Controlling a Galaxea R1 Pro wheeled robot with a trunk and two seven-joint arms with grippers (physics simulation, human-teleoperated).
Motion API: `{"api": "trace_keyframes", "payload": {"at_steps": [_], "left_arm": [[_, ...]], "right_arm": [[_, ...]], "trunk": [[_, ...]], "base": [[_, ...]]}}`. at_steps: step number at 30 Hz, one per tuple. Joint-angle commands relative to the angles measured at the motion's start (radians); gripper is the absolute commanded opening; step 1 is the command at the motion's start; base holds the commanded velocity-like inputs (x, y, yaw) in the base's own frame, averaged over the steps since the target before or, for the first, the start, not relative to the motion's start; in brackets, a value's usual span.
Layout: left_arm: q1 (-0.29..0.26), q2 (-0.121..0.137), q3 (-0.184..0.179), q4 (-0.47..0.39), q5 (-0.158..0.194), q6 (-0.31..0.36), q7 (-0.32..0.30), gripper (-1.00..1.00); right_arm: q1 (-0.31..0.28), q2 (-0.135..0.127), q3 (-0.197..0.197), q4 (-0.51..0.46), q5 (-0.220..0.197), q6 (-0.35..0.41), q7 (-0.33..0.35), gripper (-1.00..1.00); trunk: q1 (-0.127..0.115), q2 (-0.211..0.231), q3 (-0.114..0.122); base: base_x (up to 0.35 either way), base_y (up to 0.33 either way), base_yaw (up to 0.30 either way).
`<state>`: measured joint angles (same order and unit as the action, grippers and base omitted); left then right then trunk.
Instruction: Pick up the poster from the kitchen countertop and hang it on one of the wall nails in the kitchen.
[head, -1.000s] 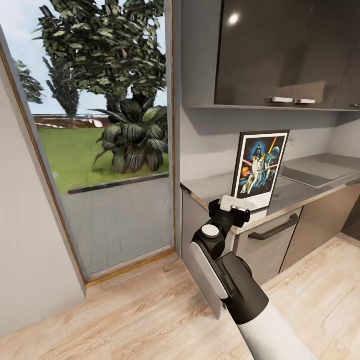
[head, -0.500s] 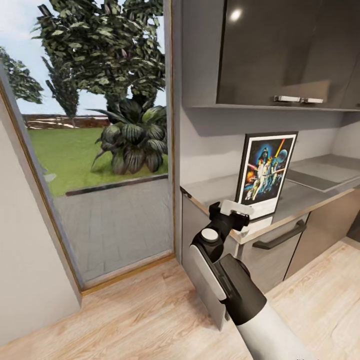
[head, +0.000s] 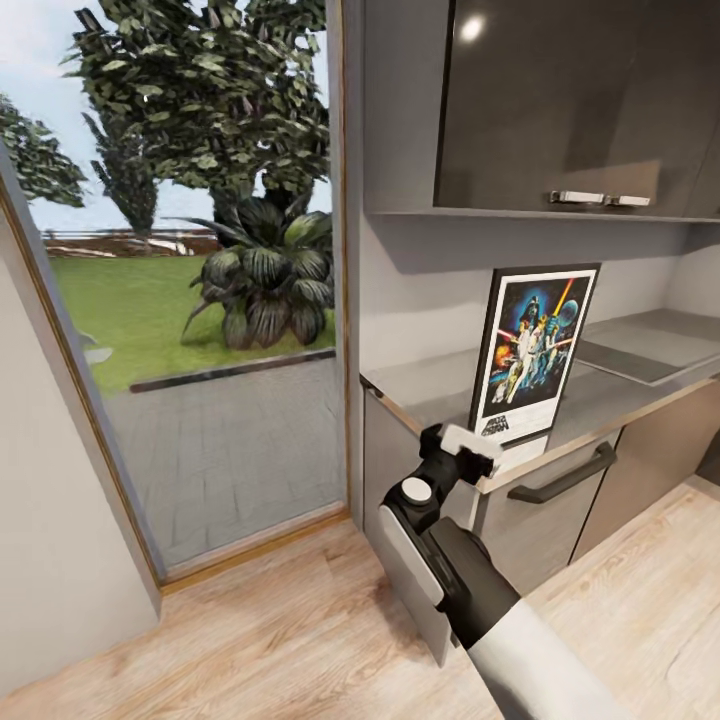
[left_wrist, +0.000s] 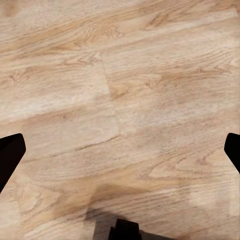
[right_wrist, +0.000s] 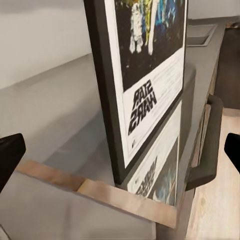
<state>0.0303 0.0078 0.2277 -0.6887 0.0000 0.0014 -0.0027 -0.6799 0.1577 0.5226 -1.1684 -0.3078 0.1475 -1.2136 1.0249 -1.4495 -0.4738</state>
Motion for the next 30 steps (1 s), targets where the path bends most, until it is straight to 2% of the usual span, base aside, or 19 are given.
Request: {"api": "trace_keyframes", "payload": {"at_steps": [1,8,22,30], "left_arm": [[0.0,0.0,0.0,-0.002,0.0,0.0,0.0,1.0],[0.0,0.0,0.001,-0.002,0.0,0.001,0.0,1.0],[0.0,0.0,0.001,-0.002,0.0,0.001,0.002,1.0],[0.0,0.0,0.001,-0.002,0.0,0.0,0.001,1.0]], "right_arm": [[-0.001,-0.001,0.002,0.005,-0.005,0.005,-0.006,1.0],[-0.001,-0.001,0.002,0.015,-0.009,-0.005,-0.006,1.0],[-0.001,-0.001,0.002,0.024,-0.009,-0.009,-0.006,1.0],[-0.001,-0.001,0.002,0.052,-0.01,-0.054,-0.006,1.0]], "trunk": [[0.0,-0.001,-0.001],[0.0,-0.001,-0.001],[0.0,-0.001,-0.001],[0.0,-0.001,-0.001]], "base": [[0.114,0.0,0.0],[0.182,0.0,0.0],[0.042,-0.041,0.0],[0.005,-0.009,0.0]]}}
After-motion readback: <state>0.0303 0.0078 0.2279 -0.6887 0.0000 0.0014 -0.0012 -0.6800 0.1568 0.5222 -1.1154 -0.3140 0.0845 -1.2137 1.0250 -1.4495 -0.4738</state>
